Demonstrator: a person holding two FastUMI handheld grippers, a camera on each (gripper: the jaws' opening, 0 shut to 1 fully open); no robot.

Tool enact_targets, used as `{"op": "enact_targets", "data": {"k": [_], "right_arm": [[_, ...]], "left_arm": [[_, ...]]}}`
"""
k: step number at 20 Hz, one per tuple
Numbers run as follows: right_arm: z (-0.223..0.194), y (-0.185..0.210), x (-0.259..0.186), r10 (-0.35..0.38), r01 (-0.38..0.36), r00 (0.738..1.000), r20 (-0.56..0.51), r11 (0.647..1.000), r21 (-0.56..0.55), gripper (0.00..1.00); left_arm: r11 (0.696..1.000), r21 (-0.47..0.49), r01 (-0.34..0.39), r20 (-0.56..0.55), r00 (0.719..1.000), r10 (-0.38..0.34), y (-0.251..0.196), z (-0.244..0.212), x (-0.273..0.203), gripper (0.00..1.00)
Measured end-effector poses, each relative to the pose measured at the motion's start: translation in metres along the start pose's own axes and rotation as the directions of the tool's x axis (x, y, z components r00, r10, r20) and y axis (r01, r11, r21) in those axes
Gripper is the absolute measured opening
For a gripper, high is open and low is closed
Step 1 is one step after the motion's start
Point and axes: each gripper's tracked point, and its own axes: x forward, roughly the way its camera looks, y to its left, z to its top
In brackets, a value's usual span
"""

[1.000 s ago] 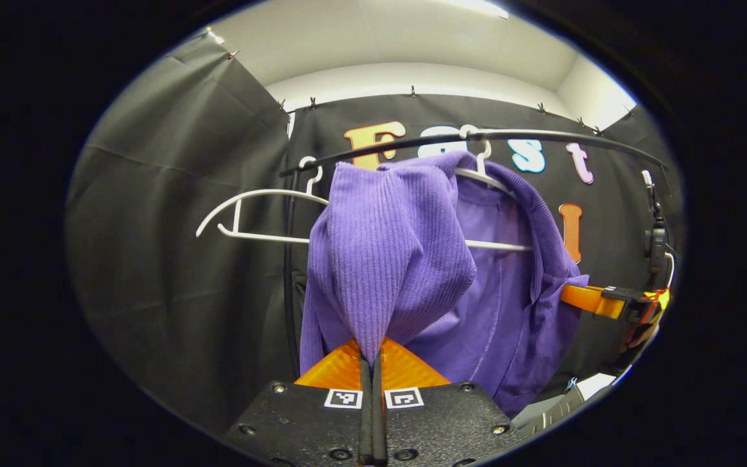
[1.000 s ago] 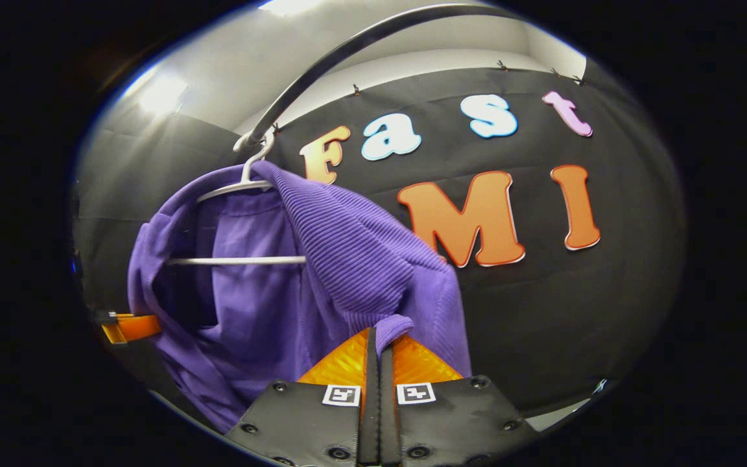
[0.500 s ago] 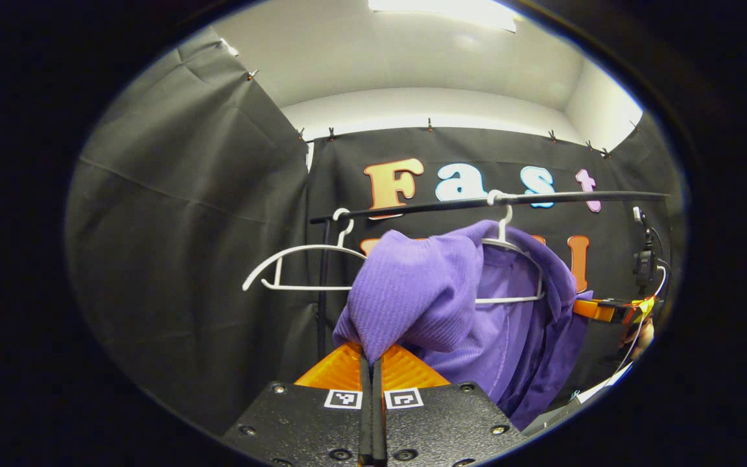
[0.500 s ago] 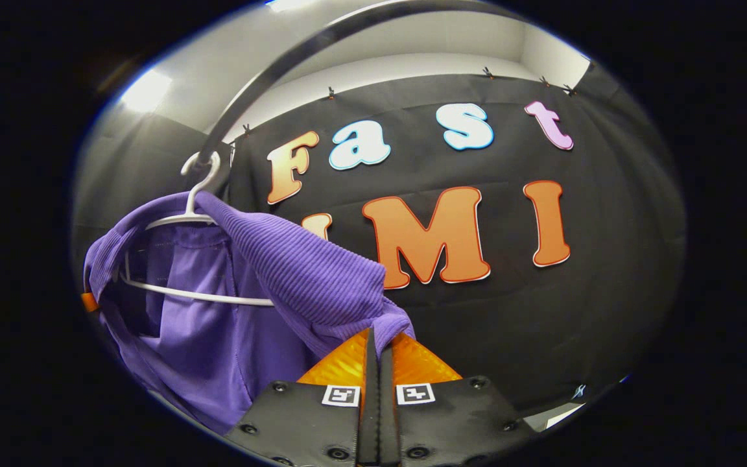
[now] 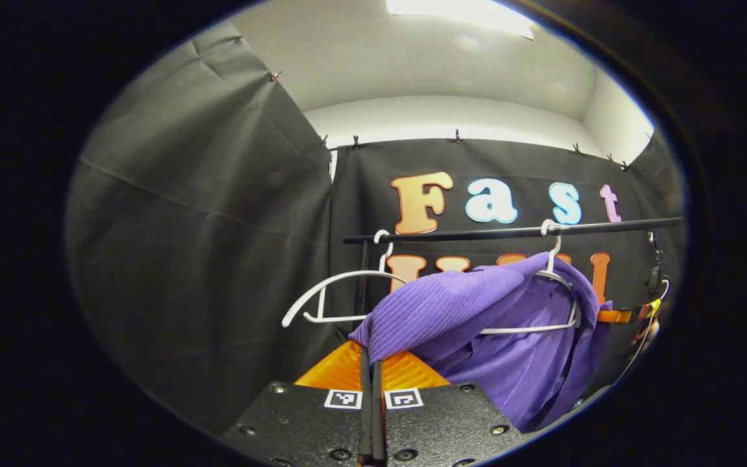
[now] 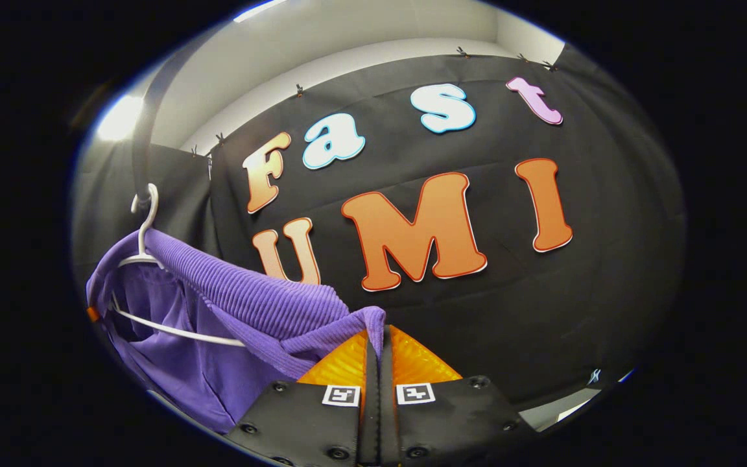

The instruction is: Grasp the clothes on the hanger with both hands and then place them into the laundry hamper below.

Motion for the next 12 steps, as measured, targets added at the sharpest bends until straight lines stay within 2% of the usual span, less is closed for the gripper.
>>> {"op": "enact_targets", "data": {"k": [8,12], "right_arm": [[0.013,0.0,0.042,0.002,0.001,0.999,-0.043,0.998,0.069,0.07],[0.004,0.004,0.062,0.012,-0.002,0.998,-0.061,0.986,0.166,0.07]], "left_arm": [[1.0,0.008,-0.003,-0.02,1.0,0.003,0.009,-0.002,0.03,0.0],[1.0,-0.005,0.005,-0.051,0.999,-0.005,0.014,-0.014,0.05,0.0]]}}
